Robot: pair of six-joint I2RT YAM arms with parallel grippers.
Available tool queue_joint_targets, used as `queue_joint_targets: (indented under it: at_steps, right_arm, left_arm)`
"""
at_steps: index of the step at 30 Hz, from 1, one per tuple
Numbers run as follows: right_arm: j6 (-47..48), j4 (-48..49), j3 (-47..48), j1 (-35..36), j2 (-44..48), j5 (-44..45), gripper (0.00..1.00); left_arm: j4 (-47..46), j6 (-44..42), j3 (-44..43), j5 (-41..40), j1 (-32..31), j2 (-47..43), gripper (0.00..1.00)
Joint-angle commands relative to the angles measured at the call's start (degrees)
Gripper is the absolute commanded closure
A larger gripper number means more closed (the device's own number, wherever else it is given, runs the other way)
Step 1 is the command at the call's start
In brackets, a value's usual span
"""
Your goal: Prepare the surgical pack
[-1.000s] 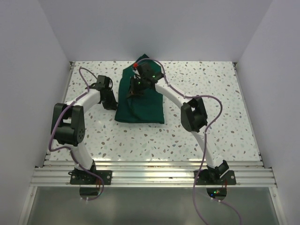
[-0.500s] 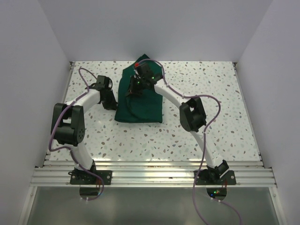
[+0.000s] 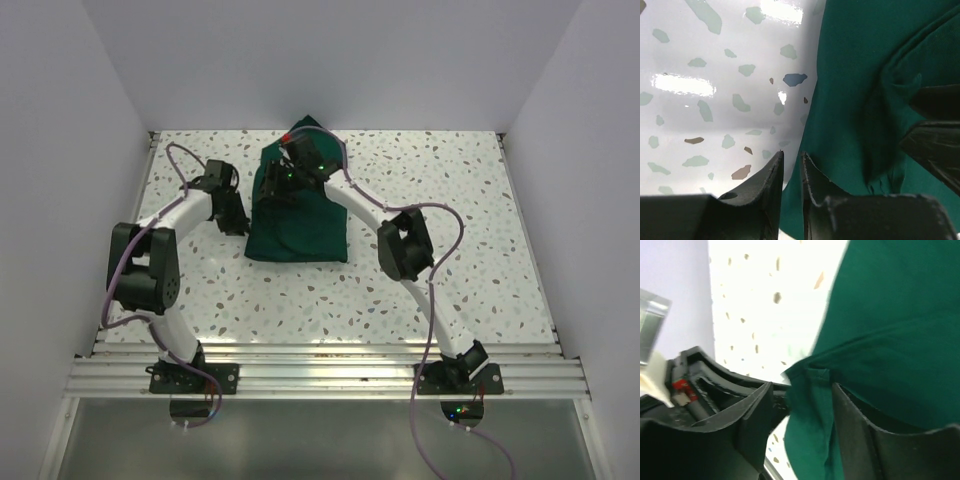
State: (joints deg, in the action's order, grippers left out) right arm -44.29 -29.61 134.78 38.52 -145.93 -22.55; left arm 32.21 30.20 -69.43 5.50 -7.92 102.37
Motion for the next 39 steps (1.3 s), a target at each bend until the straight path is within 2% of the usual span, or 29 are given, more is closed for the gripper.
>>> queue_joint_targets:
  at_steps: [1,6,11,14,15,17,18,20,23,34,39]
  right_arm:
    - [1.1,0.0,4.3,0.1,2.3,-2.6,0.45]
    - [2.4,-1.7,4.2,-1.8,6.6,-3.3,0.39]
    - [3.9,-1.8,-1.2,-4.2,10.1,-5.1,0.4]
    - [3.3,0.9,-3.7,-4.2,9.7,-8.6,0.5]
    - [3.0,1.0,-2.1,-4.2,8.8,-10.0,0.62]
    - [1.2,3.9,-1.3,-3.7,5.9,-13.6,0.71]
    - [0.5,5.1,-1.4,-3.5,5.3,-14.3,0.79]
    - [-0.2,7.3,-1.4,-2.8,3.9,-14.4,0.9]
    - [-3.0,10.9,-1.7,-2.2,1.6,-16.1,0.95]
    - [-4.6,11.2,-0.1,-0.1,-4.0,-17.3,0.98]
    - [-3.2,8.6,2.2,-1.0,-2.2,-17.9,0.97]
  left_arm:
    - [2.9,-2.0,-3.0,-0.8,0.6,-4.2,0.75]
    - [6.0,-1.8,-4.0,-0.8,3.2,-7.0,0.7]
    - [7.3,-1.5,-7.2,1.6,4.1,-8.1,0.72]
    - [7.5,-0.4,-8.8,3.2,4.1,-7.4,0.76]
    - [7.8,-0.1,-9.2,3.6,4.1,-7.2,0.79]
    - [7.9,0.6,-9.9,4.3,4.1,-6.8,0.83]
    - [7.9,0.7,-10.0,4.7,4.1,-6.7,0.84]
    - [7.6,1.4,-10.4,6.1,4.1,-6.5,0.87]
    - [7.3,2.2,-10.7,7.9,4.1,-6.4,0.89]
    - [6.7,3.1,-10.7,10.0,4.2,-5.7,0.9]
    - [5.9,2.6,-11.7,10.7,4.4,-4.8,0.88]
